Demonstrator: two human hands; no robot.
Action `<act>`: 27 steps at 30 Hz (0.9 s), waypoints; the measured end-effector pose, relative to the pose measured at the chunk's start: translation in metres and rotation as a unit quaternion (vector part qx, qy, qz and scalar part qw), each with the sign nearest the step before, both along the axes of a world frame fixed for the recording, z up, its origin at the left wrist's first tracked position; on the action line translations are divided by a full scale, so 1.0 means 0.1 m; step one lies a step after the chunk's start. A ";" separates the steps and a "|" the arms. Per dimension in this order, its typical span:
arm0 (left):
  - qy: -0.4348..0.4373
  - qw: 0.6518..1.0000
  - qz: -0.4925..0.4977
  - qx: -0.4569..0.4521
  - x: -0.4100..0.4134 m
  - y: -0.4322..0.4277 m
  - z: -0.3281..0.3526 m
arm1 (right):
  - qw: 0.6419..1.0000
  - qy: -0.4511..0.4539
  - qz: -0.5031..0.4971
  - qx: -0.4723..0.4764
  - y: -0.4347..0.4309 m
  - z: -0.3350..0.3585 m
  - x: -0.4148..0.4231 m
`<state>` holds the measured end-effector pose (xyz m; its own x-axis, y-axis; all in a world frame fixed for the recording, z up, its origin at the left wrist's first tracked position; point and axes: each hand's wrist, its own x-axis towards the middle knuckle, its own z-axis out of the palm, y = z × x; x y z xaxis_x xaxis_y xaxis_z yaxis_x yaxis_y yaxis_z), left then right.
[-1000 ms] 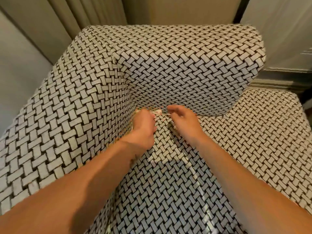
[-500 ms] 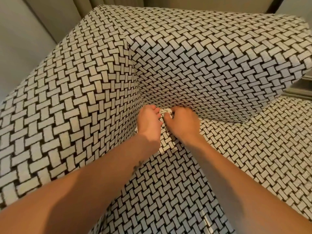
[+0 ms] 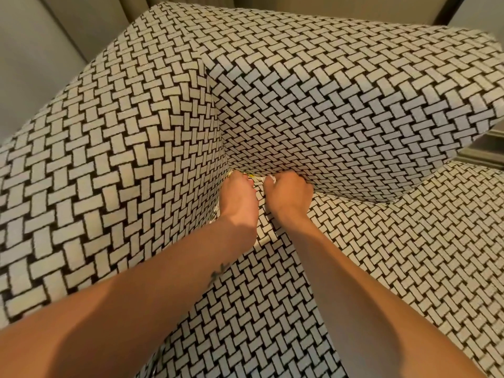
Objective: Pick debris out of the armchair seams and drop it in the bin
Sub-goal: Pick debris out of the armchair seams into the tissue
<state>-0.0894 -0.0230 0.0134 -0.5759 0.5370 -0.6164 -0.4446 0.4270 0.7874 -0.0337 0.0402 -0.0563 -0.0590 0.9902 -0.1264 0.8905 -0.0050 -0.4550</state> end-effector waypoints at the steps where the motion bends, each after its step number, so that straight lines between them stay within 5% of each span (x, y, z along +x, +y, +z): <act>1: 0.002 1.000 0.001 -0.002 0.00 0.00 0.00 | 1.000 0.011 -0.004 0.012 -0.02 -0.01 0.00; 27: -0.025 0.999 -0.021 0.007 0.04 -0.01 0.08 | 0.959 0.270 0.075 0.041 -0.12 -0.06 0.30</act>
